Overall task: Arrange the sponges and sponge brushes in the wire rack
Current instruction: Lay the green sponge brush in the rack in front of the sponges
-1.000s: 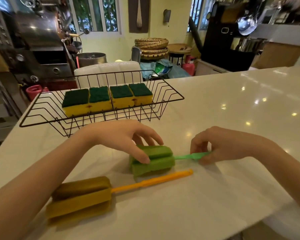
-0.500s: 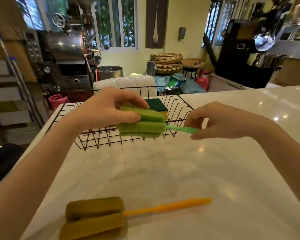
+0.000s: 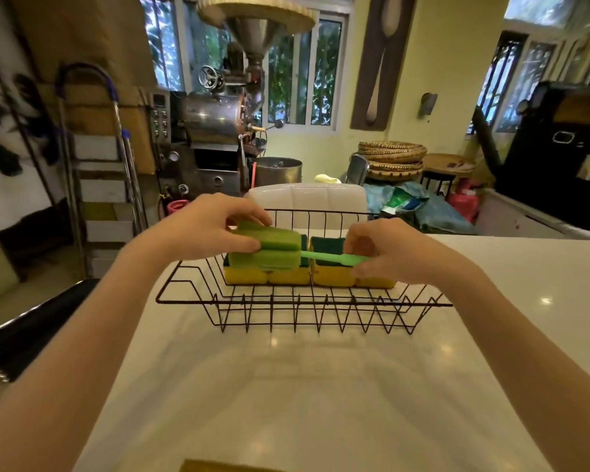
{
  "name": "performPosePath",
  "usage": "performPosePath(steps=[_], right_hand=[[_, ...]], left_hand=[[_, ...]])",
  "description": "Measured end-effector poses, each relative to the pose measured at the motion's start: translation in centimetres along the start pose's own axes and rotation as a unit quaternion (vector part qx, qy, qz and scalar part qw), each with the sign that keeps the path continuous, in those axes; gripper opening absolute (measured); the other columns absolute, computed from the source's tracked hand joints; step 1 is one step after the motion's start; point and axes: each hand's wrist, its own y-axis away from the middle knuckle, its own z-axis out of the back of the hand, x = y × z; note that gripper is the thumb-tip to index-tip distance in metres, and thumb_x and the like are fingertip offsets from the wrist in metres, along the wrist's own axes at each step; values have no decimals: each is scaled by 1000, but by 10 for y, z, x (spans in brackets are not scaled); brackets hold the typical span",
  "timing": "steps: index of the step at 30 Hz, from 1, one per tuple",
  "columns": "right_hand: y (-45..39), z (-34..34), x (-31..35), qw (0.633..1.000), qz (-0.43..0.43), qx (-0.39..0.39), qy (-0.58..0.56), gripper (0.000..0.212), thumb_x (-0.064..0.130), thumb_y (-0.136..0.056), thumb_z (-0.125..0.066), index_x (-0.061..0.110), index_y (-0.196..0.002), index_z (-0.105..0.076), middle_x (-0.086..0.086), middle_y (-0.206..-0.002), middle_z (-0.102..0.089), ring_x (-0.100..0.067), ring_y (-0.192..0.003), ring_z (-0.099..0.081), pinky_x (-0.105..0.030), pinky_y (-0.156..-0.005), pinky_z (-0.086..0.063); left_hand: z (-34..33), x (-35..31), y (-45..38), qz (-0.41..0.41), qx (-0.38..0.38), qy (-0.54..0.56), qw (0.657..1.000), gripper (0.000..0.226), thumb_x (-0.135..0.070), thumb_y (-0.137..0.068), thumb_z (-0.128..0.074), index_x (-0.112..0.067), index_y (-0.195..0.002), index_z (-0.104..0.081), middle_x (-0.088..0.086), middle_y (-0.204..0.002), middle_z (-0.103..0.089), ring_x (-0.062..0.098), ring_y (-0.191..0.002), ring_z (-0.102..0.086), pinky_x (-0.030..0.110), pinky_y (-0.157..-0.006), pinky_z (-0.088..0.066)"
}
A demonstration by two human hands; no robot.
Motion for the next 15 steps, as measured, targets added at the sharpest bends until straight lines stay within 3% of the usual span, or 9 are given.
performPosePath(steps=[4, 7, 10, 13, 15], right_hand=[[-22, -16, -1, 1000, 14, 10, -1, 25, 15, -74, -68, 27, -84, -50, 9, -85, -53, -14, -83, -54, -25, -72, -48], [-29, -22, 0, 999, 13, 46, 20, 22, 14, -75, -67, 30, -71, -52, 5, -90, -56, -16, -88, -55, -31, -81, -50], [-33, -27, 0, 997, -3, 81, -3, 7, 22, -80, -64, 20, -86, -65, 0, -96, -64, -18, -91, -59, -31, -81, -51], [-34, -30, 2, 990, -25, 137, -31, 23, 29, -88, -53, 14, -100, -65, 4, -88, -60, -13, -85, -53, -21, -69, -41], [-34, -34, 3, 984, -35, 171, -40, 27, 27, -91, -48, 12, -106, -65, 0, -101, -61, -16, -95, -53, -27, -82, -41]], left_hand=[[-6, 14, -5, 22, 12, -82, 996, 41, -20, -77, -65, -30, -116, -54, -13, -106, -53, 7, -101, -48, 25, -82, -42], [-11, 22, -9, 37, 37, -107, 993, 41, -20, -76, -66, -29, -115, -54, -11, -105, -54, 7, -99, -48, 22, -78, -37], [-16, 24, -11, 57, 63, -120, 989, 41, -20, -75, -67, -27, -113, -55, -10, -101, -53, 9, -96, -49, 21, -80, -39], [-20, 27, -12, 65, 76, -139, 985, 41, -20, -75, -68, -27, -113, -56, -6, -107, -58, 10, -97, -51, 22, -82, -43], [-23, 28, -13, 72, 84, -153, 982, 42, -20, -74, -68, -26, -114, -56, -4, -112, -59, 12, -100, -52, 24, -85, -44]])
